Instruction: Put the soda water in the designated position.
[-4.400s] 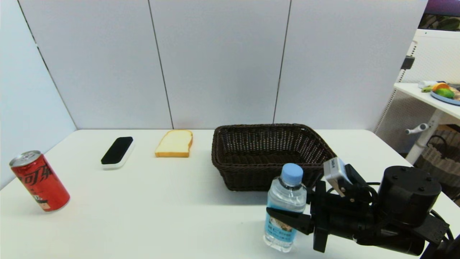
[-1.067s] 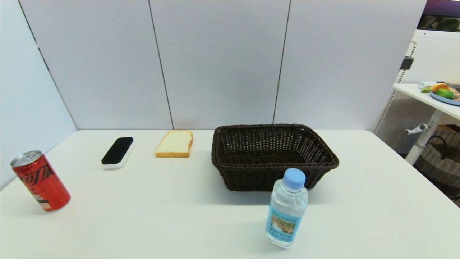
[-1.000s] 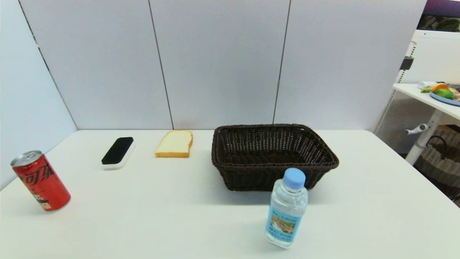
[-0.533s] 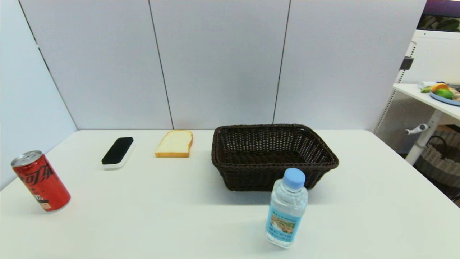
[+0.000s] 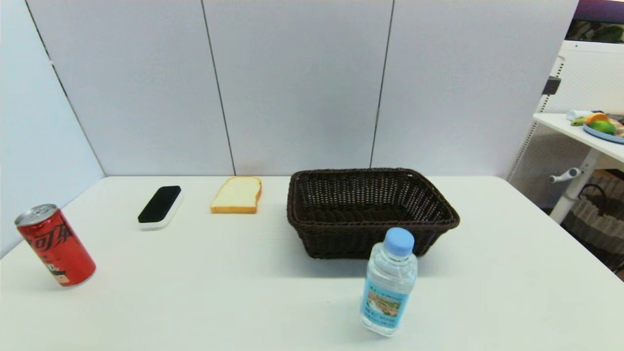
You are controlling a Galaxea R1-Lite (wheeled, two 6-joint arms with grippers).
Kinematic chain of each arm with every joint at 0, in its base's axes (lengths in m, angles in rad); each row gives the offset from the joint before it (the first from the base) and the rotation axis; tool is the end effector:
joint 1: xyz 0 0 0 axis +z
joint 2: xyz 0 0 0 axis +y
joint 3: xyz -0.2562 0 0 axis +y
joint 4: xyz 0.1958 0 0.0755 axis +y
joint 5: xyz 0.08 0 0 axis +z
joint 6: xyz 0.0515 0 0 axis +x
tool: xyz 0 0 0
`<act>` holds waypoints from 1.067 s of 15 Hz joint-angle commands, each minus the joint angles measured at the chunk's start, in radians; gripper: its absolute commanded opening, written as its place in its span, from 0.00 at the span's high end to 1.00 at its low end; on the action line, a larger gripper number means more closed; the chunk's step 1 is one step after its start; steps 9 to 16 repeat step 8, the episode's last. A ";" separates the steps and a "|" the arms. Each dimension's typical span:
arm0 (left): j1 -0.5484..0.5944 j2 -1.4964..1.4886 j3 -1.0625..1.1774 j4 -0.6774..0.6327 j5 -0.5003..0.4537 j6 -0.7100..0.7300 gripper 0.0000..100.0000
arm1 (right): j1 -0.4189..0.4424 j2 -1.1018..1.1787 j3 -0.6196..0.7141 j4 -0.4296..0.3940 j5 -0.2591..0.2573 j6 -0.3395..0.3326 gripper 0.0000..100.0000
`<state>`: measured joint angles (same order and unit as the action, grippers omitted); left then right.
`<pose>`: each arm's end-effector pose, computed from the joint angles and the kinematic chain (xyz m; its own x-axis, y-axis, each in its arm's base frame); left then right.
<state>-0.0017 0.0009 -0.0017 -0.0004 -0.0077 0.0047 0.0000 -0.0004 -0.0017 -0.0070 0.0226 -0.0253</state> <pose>0.0710 -0.0005 0.0760 1.0000 -0.0094 0.0012 0.0094 0.9999 0.0047 0.0709 0.0012 0.0770 0.9997 0.0226 0.0091 -0.0224 0.9994 -0.0255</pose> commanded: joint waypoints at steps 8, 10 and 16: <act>0.000 0.001 0.000 0.000 0.000 0.000 0.00 | 0.000 0.003 0.002 -0.001 -0.012 0.013 0.00; 0.000 0.001 0.000 0.000 0.000 0.000 0.00 | 0.000 0.003 0.002 -0.001 -0.012 0.013 0.00; 0.000 0.001 0.000 0.000 0.000 0.000 0.00 | 0.000 0.003 0.002 -0.001 -0.012 0.013 0.00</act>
